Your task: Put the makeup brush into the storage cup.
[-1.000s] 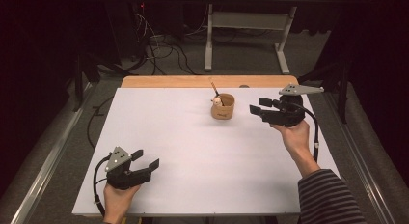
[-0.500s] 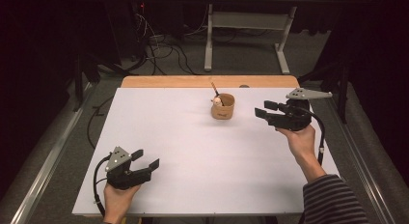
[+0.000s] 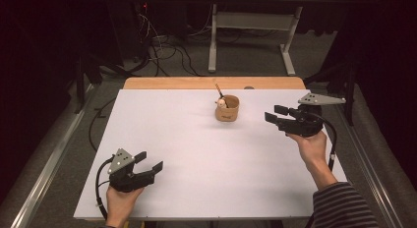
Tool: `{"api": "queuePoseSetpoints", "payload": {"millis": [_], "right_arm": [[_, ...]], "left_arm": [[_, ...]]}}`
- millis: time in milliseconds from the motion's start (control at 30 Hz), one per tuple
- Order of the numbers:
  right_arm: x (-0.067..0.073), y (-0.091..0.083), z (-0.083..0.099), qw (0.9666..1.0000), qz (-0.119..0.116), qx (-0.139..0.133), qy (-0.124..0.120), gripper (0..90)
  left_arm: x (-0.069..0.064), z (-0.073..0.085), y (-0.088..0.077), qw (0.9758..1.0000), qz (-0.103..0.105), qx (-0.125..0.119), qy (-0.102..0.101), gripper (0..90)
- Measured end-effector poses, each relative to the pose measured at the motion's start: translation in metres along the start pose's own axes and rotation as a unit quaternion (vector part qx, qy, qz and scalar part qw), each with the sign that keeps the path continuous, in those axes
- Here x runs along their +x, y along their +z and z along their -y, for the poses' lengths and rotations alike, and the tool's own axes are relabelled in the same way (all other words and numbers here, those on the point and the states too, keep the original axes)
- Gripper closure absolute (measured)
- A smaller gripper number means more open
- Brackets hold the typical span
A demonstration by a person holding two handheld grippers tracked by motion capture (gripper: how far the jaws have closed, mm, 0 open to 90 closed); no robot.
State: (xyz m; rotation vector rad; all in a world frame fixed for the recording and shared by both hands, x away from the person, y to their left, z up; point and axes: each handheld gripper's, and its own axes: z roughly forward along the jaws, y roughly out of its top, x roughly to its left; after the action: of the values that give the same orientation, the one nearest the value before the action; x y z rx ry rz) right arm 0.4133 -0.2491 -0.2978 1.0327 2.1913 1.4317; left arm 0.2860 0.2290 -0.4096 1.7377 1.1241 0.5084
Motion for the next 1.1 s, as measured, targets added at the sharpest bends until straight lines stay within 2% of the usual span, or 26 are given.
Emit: {"api": "queuePoseSetpoints", "payload": {"millis": [1100], "right_arm": [[0.000,-0.026,0.020,0.9997,-0.006,-0.020,0.009,49.3]], "left_arm": [[0.000,-0.001,0.002,1.0000,0.003,-0.001,0.000,28.3]]}}
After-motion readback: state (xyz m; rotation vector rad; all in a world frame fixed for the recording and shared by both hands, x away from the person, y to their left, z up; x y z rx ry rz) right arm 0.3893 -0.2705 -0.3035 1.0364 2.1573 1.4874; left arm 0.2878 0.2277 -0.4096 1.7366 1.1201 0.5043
